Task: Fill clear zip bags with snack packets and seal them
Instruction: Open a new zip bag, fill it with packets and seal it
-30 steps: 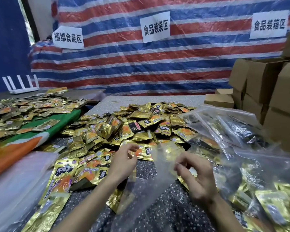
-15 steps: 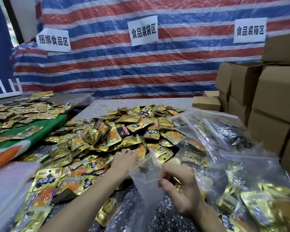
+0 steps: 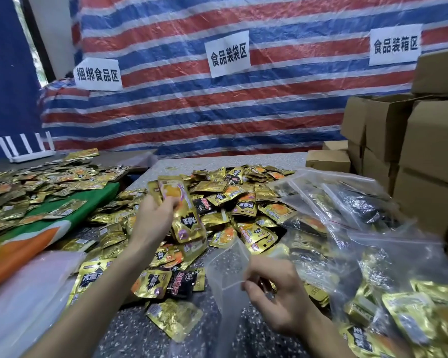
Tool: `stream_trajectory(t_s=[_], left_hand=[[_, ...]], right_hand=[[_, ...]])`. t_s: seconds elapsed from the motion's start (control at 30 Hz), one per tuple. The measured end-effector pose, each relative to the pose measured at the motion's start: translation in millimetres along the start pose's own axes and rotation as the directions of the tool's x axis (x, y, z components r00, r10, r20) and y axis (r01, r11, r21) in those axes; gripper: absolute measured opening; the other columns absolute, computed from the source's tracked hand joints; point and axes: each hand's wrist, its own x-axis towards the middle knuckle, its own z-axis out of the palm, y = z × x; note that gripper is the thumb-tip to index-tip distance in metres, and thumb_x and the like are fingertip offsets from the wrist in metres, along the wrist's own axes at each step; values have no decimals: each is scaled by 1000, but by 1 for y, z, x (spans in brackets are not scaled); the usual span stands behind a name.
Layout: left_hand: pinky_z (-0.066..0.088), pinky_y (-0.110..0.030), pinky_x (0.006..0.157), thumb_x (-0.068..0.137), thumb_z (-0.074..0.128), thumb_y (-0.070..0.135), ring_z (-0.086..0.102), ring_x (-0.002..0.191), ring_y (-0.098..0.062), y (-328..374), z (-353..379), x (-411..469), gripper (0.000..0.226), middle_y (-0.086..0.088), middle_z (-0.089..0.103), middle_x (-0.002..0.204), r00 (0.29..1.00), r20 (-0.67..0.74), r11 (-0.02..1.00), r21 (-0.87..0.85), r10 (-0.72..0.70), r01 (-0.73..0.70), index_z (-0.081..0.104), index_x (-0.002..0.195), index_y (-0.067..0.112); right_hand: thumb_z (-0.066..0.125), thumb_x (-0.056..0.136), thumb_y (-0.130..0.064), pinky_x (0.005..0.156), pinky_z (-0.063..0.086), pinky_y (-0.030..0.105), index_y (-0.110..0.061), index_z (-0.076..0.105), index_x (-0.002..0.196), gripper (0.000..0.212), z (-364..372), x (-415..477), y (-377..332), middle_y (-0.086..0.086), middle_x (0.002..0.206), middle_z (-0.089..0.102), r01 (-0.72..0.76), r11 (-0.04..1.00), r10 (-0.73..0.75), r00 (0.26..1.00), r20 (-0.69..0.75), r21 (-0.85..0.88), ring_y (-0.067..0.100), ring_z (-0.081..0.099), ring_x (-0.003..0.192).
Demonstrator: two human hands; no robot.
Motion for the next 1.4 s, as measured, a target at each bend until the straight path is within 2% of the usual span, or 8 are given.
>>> stream_trajectory(t_s=[0.1,0.2,0.37,0.6,0.77,1.13,1.3,1.4], left_hand=[[43,-47,69,89,68,28,51,79,-26,21,-15,-10,32,-11,53,85,999,-27,992,-123,-46,42,51,97,1],[49,-37,62,91,67,24,65,70,-19,36,-21,-26,14,3,69,71,1000,15,982,-189,-23,26,58,89,13],[49,-22,57,93,65,19,71,72,-9,40,-13,-55,9,3,75,87,983,178,999,-2,36,-36,62,102,19],[56,-44,77,91,67,15,67,86,-26,37,10,-77,12,-5,70,91,960,263,976,163,97,-143,60,99,20],[51,-46,90,93,64,22,62,92,-18,27,14,-82,11,3,66,95,954,293,949,281,56,-142,58,101,27],[58,-40,88,67,82,-11,69,101,-15,43,4,-82,51,0,72,107,931,357,991,79,74,-109,58,104,15],[61,-33,72,88,71,13,70,89,-14,46,7,-79,19,1,74,103,955,245,974,-186,169,-125,61,105,17],[58,-29,68,94,65,21,69,88,-13,32,15,-61,7,2,72,102,967,156,972,-156,202,-178,63,101,23]], right_hand=[[59,78,-7,52,35,15,-12,64,75,7,5,-2,-2,-13,65,54,15,1000,-15,999,42,-3,1,49,56],[59,79,-7,54,39,16,-10,63,77,6,11,-4,-4,-5,66,58,36,999,-37,997,62,20,8,53,56],[66,81,1,58,46,18,-5,66,80,7,19,-3,-4,-1,76,61,105,992,-107,994,38,66,9,57,65],[72,87,-6,64,49,19,-7,76,95,9,24,-4,-3,-1,91,65,94,989,-94,996,-9,110,8,62,74],[70,88,-5,69,49,21,-6,75,99,12,23,-4,1,-2,92,63,104,992,-99,993,-60,75,11,63,80],[65,90,-8,72,48,23,-6,73,94,9,16,-1,-6,0,92,61,143,989,-130,967,-219,48,17,63,83],[63,87,-9,63,50,33,0,71,86,13,10,-1,-8,8,86,62,149,988,-130,944,-303,42,24,64,78],[62,85,-9,59,49,36,1,70,83,13,5,0,-7,8,83,61,152,987,-127,929,-346,46,24,62,76]])
